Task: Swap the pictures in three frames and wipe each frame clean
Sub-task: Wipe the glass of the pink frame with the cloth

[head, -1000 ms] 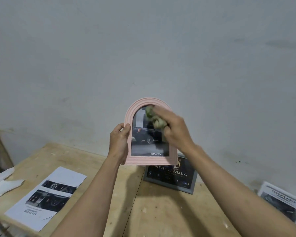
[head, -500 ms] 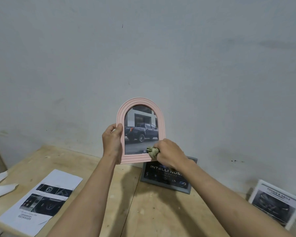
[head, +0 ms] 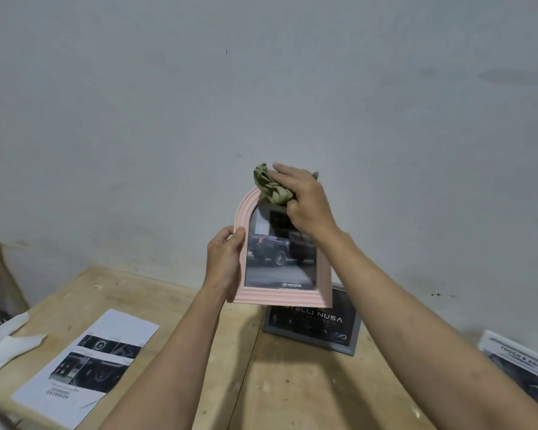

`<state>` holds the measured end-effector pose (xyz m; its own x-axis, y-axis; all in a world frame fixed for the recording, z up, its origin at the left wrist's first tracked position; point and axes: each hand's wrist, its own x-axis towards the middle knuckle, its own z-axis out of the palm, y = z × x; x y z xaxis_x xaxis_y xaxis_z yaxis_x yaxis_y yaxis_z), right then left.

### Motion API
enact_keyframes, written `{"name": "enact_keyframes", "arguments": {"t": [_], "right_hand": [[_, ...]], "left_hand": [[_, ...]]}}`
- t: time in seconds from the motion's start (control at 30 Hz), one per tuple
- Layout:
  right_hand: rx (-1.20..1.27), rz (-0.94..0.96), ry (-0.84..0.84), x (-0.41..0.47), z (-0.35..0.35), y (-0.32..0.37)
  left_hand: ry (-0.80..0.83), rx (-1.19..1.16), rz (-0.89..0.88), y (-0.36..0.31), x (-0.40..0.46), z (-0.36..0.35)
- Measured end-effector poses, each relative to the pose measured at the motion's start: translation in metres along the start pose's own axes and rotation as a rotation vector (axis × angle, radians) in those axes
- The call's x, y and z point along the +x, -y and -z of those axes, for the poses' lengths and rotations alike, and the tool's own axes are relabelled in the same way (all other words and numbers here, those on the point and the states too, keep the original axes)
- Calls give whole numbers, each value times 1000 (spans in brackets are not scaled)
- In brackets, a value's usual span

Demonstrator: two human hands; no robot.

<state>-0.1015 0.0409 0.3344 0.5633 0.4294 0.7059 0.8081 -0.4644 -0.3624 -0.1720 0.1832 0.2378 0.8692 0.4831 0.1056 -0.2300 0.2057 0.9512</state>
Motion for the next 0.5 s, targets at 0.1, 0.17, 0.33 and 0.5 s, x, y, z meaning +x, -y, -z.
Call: {"name": "enact_keyframes", "arguments": {"t": [0.1,0.17,0.33,0.5], "right_hand": [[-103,92,189,-9,-24,-14],[-16,6,285,-43,-43,-11],[295,-160,636,-112,-44,5],[535,-402,363,-66,4,10]], "left_hand": [[-3,-53,-51,-9,-2,-12],[-60,-119,-47,-12,3,-10],[-148,-63,-28,-7,8,6],[-68,-26,-7,-2,4,5]]}}
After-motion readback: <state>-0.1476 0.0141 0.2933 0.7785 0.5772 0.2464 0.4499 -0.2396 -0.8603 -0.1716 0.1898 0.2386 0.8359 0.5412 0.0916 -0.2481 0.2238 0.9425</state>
